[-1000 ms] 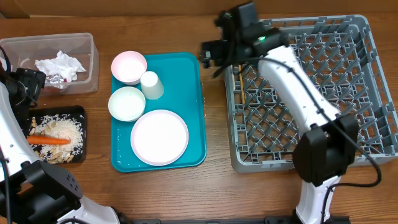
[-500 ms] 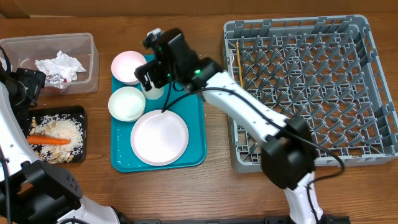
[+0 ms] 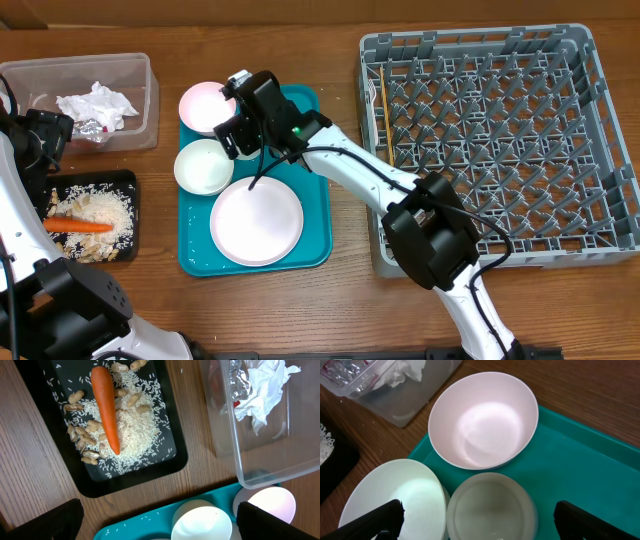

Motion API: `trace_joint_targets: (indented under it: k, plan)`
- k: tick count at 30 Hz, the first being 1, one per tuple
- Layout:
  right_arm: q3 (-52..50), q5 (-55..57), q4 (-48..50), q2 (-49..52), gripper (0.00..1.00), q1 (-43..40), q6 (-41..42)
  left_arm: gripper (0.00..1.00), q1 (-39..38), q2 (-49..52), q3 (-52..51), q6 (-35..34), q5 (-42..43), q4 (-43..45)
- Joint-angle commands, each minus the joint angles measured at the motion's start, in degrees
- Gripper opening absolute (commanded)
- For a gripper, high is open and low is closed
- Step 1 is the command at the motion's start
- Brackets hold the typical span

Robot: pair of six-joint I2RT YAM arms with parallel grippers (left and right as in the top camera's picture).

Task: Sort waste into correct bins and load items into the dishwasher rack
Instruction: 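Move the right gripper to the white cup and grasp it, then carry the cup to the rack's right side and set it upright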

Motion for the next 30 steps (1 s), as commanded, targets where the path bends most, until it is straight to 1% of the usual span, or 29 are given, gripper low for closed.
trace_joint_targets:
  k: [1,9,12,16,21,25,28,30]
  plan:
    - [0.8,1.0,0.4,2.2,1.0,0.3,-0.5,1.0,-0.1,0.0,0.0,-0.8,-0.8,-0.1]
    - [0.8,1.1,1.7,3.9,1.0,0.3,-0.5,1.0,-0.1,0.0,0.0,-0.8,-0.8,-0.1]
    - [0.8,3.0,1.7,3.9,0.97,0.3,-0.4,1.0,-0.1,0.0,0.0,-0.8,-0.8,-0.1]
    - [0.8,4.0,1.7,3.9,0.91,0.3,-0.4,1.0,-0.1,0.0,0.0,-0.8,-0.8,-0.1]
    - [0.8,4.0,1.8,3.9,0.79,0.3,-0.2,1.0,-0.1,0.0,0.0,-0.8,-0.8,-0.1]
    - [0.9,4.0,1.7,3.7,0.62,0.3,0.0,1.0,-0.1,0.0,0.0,-0.8,-0.8,-0.1]
    - [0.9,4.0,1.6,2.7,0.61,0.2,0.0,1.0,-0.1,0.0,0.0,-0.8,-0.8,-0.1]
    - [0.9,4.0,1.2,1.4,0.57,-0.1,0.0,1.0,-0.1,0.0,0.0,-0.8,-0.8,-0.1]
